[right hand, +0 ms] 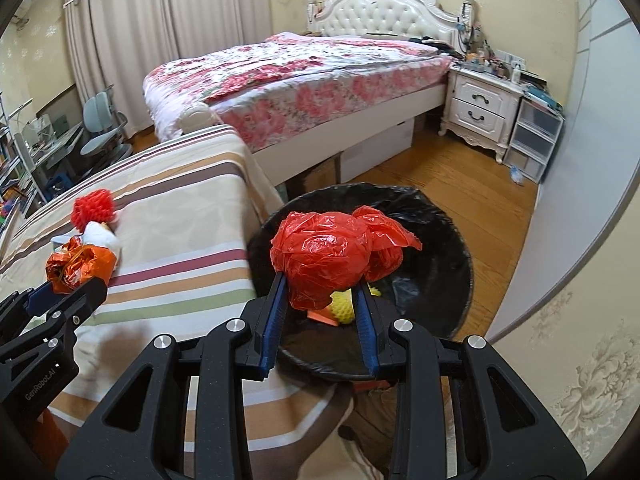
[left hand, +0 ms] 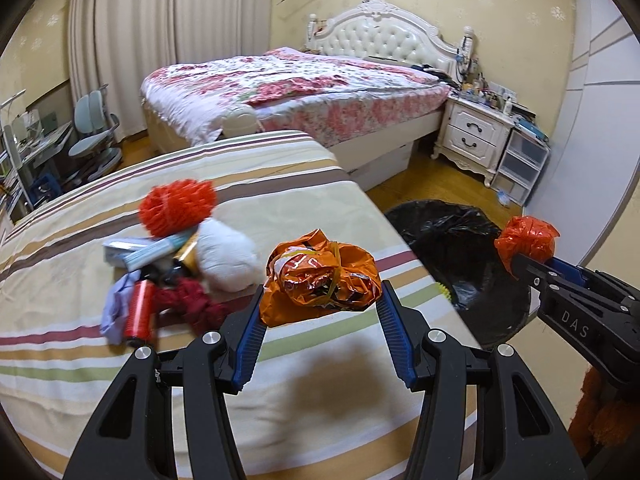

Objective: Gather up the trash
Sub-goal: 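Carry both bags over the black bin and open both tools to drop them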

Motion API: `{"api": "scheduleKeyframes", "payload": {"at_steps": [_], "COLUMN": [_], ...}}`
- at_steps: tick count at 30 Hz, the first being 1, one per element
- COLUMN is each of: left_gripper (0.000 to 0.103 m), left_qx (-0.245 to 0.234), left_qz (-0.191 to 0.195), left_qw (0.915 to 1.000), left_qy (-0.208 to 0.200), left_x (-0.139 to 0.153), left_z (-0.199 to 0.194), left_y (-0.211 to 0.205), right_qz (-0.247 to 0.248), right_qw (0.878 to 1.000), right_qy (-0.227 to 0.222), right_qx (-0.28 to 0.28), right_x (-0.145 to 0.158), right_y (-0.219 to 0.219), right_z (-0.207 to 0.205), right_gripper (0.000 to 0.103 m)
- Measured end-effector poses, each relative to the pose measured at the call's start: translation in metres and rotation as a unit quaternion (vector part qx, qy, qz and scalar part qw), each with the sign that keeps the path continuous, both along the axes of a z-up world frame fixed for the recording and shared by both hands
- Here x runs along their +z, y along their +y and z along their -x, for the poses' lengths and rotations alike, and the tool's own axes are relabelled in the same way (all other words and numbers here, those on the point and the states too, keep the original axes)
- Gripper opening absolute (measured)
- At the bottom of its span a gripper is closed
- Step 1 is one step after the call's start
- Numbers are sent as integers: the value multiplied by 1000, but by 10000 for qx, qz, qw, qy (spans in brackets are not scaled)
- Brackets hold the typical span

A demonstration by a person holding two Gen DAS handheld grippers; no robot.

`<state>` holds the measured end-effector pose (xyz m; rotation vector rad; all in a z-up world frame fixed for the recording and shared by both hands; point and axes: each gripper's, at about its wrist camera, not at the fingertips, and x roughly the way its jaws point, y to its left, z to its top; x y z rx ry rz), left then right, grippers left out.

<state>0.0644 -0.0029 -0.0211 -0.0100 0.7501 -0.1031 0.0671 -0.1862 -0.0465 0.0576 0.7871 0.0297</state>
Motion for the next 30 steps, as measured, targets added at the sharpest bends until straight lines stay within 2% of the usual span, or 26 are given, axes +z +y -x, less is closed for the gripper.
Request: {"api": "scheduleKeyframes", "payload": {"at_steps": [12,30], "left_gripper": [54,54], "left_qx": [-342,-548], "left_qz": [-155,-348], "left_qw": [9993,9977], "left_qy": [46,182], "left_x": [-8,-21], "left_z": [-32,-61], "left_y": [-56,-92], "right_qz": [-46,-167], "right_qw": [9997,9984], "right_qy": [29,145], "right_qx": [-241,-517], "right_x": [-7,-16], "right_y": [-33,-61], "right_z": [-9,-23], "right_gripper": [32,32]}}
